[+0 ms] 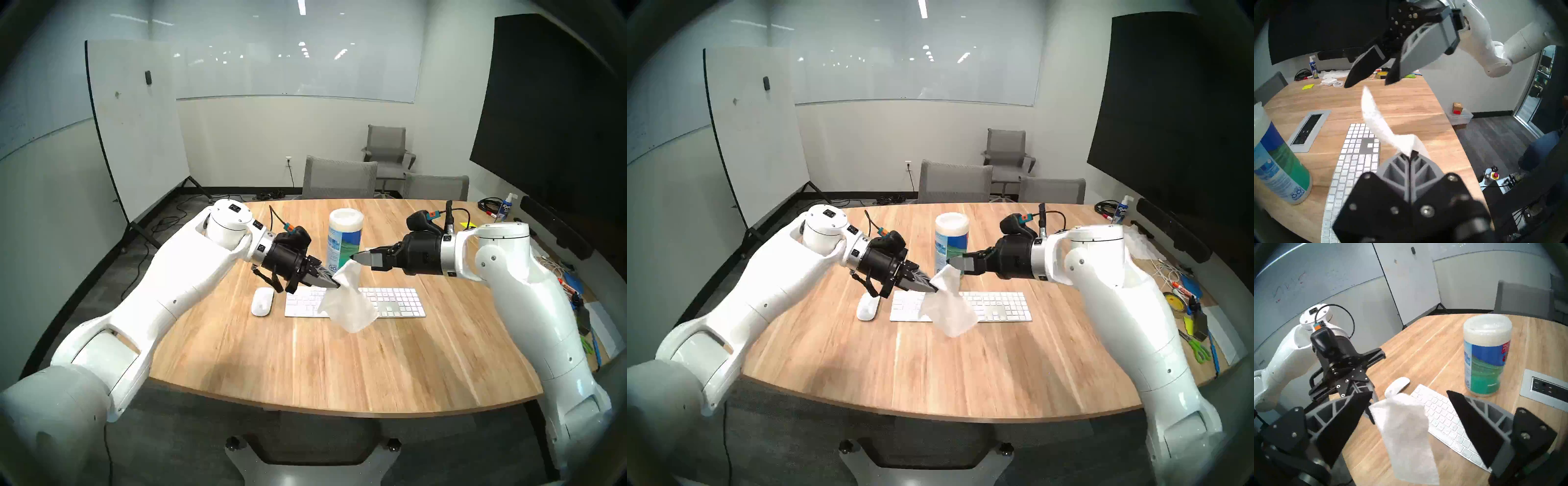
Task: Wipe the keyboards and mice with a disinfecting wipe, then set the wipe down
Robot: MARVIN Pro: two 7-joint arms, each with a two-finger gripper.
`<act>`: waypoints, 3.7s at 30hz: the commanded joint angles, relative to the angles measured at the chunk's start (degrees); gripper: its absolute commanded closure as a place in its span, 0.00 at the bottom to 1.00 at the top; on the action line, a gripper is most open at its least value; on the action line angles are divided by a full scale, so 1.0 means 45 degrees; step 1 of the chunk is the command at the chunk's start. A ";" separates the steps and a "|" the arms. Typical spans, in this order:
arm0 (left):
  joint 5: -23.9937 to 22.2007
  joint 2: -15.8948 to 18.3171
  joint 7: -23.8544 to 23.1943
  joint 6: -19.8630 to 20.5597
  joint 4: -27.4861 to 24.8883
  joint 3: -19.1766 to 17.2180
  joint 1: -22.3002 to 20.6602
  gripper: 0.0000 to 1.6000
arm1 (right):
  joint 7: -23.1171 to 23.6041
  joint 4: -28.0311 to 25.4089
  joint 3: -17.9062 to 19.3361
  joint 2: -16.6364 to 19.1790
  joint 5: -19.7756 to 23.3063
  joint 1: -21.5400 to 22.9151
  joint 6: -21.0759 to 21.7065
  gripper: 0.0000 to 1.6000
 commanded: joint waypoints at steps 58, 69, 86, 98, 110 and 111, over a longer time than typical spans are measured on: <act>-0.2067 0.4098 0.2248 0.3255 -0.5810 -0.4591 0.4238 1.00 | 0.4283 0.5279 -0.0495 0.2314 -0.2438 0.1122 -0.4054 0.00; -0.2238 0.4218 0.2178 0.3126 -0.5636 -0.4868 0.4212 1.00 | 0.6147 0.6535 -0.1747 0.2558 -0.3646 0.2025 -0.5368 0.00; -0.2339 0.4224 0.2142 0.3084 -0.5647 -0.5044 0.4223 1.00 | 0.6963 0.7430 -0.1982 0.2158 -0.4249 0.2480 -0.6089 0.00; -0.2450 0.4179 0.2158 0.3238 -0.5722 -0.5088 0.4280 1.00 | 0.7133 0.7527 -0.1930 0.2088 -0.4370 0.2520 -0.6129 0.00; -0.2542 0.4476 0.2174 0.3346 -0.5814 -0.5324 0.4616 1.00 | 0.7163 0.7541 -0.1918 0.2076 -0.4395 0.2525 -0.6131 0.00; -0.2557 0.4510 0.2166 0.3357 -0.5833 -0.5352 0.4639 1.00 | 0.7163 0.7541 -0.1917 0.2075 -0.4395 0.2525 -0.6131 0.00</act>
